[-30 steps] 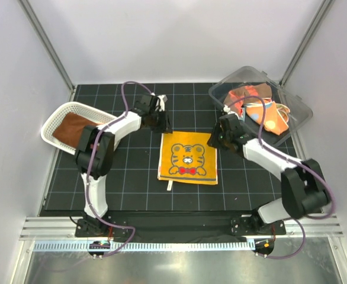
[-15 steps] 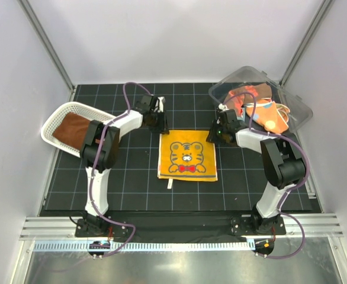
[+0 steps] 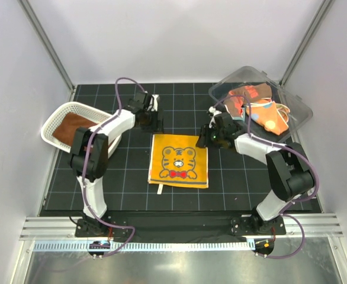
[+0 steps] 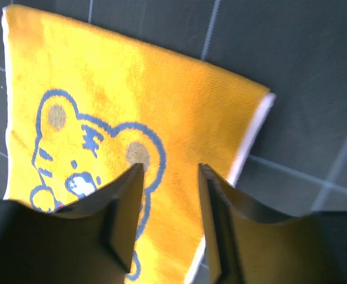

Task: Fold and stack the towels
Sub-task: Fold the towel

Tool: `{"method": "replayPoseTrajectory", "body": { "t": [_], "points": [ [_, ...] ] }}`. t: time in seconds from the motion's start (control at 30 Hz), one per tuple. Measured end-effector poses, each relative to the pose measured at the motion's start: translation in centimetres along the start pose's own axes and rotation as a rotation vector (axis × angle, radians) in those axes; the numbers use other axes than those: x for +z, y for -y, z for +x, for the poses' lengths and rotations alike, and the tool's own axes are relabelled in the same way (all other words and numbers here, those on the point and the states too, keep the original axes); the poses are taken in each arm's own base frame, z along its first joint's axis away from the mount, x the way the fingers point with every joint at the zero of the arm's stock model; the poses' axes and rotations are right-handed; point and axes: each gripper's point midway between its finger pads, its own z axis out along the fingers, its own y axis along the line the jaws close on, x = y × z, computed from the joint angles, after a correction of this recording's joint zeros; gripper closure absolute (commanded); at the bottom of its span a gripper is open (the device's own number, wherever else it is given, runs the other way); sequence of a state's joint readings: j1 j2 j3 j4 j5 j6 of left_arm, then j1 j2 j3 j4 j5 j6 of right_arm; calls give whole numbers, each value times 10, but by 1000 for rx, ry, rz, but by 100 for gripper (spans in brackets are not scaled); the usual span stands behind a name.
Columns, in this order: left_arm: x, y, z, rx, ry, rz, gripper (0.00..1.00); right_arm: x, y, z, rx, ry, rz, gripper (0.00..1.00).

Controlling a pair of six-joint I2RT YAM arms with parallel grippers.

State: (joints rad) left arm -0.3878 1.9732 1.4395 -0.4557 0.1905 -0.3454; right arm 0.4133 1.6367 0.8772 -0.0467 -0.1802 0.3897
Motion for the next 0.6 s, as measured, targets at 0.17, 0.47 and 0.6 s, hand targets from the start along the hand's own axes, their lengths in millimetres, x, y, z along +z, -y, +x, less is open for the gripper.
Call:
{"method": "replayPoseTrajectory", "body": {
  "t": [0.17,0.47,0.6],
  "points": [
    [-30,9,-33,118,59,37,41,-13,8,-42,-62,3,-34,36],
    [-23,0,-25,278,-23,130,43,7,21,-59,-190,-117,-104,40],
    [-4,-10,-1,302,-114,166,44,21,34,-41,-215,-216,-115,41]
  ]
}}
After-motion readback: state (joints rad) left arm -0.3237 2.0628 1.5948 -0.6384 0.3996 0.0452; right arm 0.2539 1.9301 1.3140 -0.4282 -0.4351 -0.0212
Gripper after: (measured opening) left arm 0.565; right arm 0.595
